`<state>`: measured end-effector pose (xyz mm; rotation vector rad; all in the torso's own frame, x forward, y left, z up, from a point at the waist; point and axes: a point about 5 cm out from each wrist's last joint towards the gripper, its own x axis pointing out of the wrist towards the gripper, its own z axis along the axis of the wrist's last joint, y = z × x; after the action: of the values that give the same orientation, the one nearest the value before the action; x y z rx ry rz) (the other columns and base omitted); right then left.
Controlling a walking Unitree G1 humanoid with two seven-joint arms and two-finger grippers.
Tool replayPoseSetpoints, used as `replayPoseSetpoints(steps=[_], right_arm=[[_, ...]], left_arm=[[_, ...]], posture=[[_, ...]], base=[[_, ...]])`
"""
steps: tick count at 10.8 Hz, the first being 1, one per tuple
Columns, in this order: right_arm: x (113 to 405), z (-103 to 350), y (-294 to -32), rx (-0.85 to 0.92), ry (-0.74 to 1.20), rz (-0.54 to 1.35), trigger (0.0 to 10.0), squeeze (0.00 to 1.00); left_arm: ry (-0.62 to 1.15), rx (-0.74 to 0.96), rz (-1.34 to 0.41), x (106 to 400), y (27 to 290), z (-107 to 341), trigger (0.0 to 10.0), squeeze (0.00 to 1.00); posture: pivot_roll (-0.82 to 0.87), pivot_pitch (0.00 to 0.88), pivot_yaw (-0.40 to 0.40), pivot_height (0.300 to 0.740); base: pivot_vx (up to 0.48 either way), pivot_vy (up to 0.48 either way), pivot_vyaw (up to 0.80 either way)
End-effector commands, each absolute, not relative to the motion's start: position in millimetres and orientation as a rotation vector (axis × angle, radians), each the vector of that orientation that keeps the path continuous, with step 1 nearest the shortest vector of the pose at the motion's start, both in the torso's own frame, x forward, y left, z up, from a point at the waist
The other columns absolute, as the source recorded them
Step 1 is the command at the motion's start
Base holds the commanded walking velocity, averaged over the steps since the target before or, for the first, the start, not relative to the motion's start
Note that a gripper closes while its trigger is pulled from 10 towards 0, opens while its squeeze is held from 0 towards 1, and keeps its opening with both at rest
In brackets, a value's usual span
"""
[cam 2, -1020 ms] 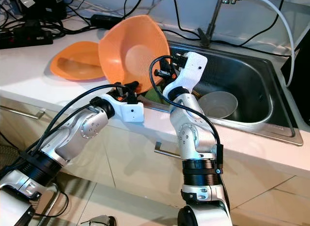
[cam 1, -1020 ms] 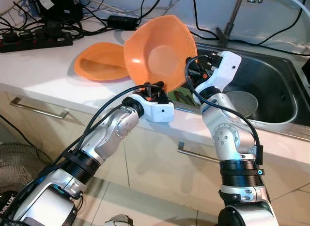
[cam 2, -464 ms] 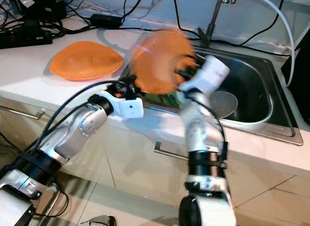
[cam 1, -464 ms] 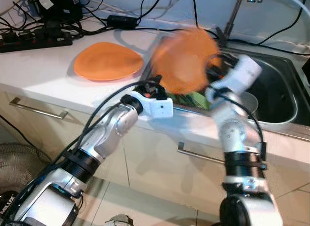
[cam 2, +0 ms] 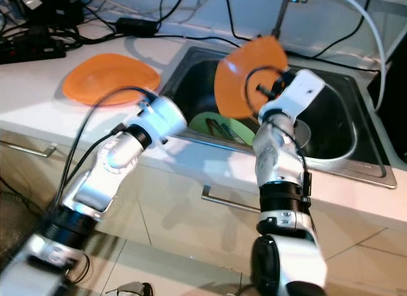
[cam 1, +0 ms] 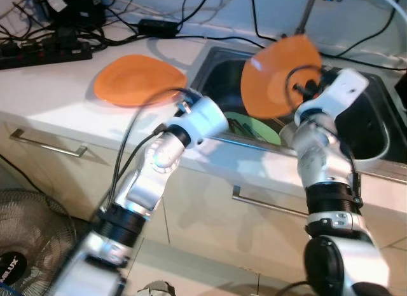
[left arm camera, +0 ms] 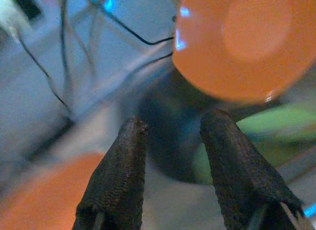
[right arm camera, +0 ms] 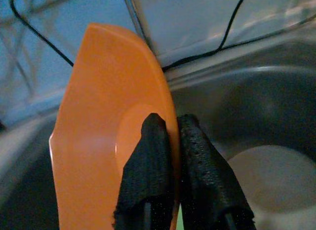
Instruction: Kitchen organization
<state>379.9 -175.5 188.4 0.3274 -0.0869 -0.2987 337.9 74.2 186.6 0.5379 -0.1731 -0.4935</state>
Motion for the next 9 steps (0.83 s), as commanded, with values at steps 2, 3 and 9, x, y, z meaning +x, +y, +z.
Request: replayPoseSetpoints(steps=[2, 3, 9], right_arm=[[387.4, 204.6, -172.0, 0.173, -0.173, -0.257, 10.0, 0.00], [392.3, 201.6, -169.8, 0.067, -0.168, -0.223, 10.0, 0.00], [397.2, 155.4, -143.0, -0.180, 0.011, -0.014, 10.0, 0.00]], left_arm=[[-0.073, 0.263, -0.560, 331.0, 68.9, 185.5, 10.0, 0.00], [0.009, 0.128, -0.627, 323.6, 64.8, 181.7, 10.0, 0.00], [0.272, 0.091, -0.780, 296.3, 60.9, 165.2, 10.0, 0.00]], posture=[[0.10, 0.034, -0.060, 0.740], [0.11, 0.033, -0.063, 0.740], [0.15, 0.039, -0.067, 0.740]], base=[[0.000, 0.000, 0.00], [0.000, 0.000, 0.00], [0.000, 0.000, 0.00]])
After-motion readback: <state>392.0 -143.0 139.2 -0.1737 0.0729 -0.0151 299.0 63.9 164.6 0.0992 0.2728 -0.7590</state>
